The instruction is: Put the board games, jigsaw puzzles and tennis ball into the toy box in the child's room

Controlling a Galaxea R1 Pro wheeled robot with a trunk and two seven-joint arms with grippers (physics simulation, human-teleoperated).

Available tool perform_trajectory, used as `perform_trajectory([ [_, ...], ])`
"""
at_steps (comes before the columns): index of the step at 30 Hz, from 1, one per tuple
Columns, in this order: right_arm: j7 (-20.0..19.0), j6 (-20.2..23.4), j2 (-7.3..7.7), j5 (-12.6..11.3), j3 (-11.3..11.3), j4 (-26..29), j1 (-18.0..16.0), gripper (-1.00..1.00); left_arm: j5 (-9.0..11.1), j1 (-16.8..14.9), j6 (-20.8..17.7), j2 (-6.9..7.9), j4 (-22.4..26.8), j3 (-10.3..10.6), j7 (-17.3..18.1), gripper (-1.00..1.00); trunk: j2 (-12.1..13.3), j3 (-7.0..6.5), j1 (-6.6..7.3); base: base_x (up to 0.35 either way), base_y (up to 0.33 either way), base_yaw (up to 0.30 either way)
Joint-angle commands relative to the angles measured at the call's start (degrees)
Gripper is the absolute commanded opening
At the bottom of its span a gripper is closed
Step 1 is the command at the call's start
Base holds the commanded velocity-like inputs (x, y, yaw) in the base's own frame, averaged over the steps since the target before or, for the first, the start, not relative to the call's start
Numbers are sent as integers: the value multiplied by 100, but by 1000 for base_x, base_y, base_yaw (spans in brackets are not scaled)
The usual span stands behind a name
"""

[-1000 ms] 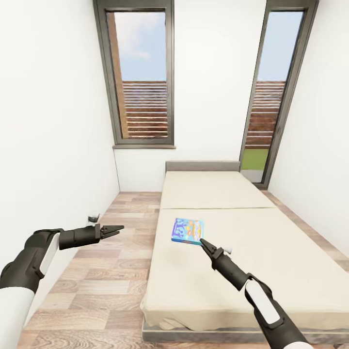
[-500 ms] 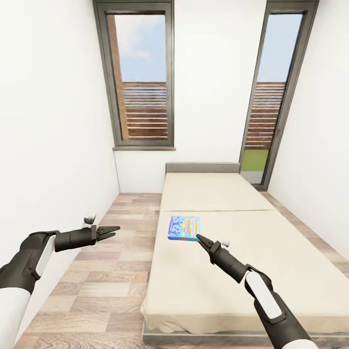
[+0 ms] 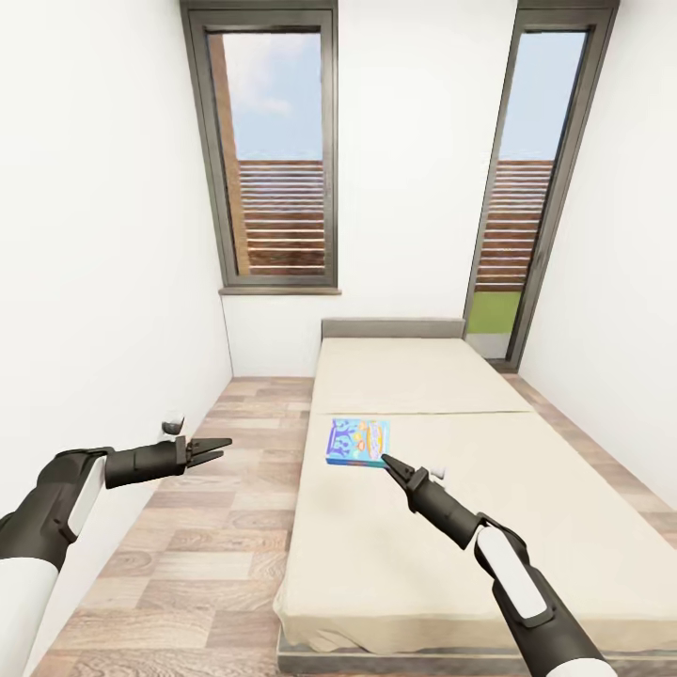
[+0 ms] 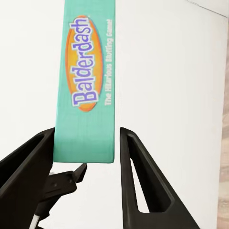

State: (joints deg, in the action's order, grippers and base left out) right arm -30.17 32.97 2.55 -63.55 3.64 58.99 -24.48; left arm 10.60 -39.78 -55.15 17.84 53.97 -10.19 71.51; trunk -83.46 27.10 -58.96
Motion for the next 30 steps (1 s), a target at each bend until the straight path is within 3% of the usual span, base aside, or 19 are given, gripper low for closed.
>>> perform_trajectory([
  [1, -1, 24, 6, -38, 5, 9, -4, -100, 17, -3, -40, -2, 1, 3, 5, 100, 38, -12, 23, 0, 0, 0],
  [30, 15, 25, -12, -44, -29, 17, -12, -100, 21, -3, -40, -2, 8, 9, 4, 100, 1201, -501, 660, 0, 0, 0],
])
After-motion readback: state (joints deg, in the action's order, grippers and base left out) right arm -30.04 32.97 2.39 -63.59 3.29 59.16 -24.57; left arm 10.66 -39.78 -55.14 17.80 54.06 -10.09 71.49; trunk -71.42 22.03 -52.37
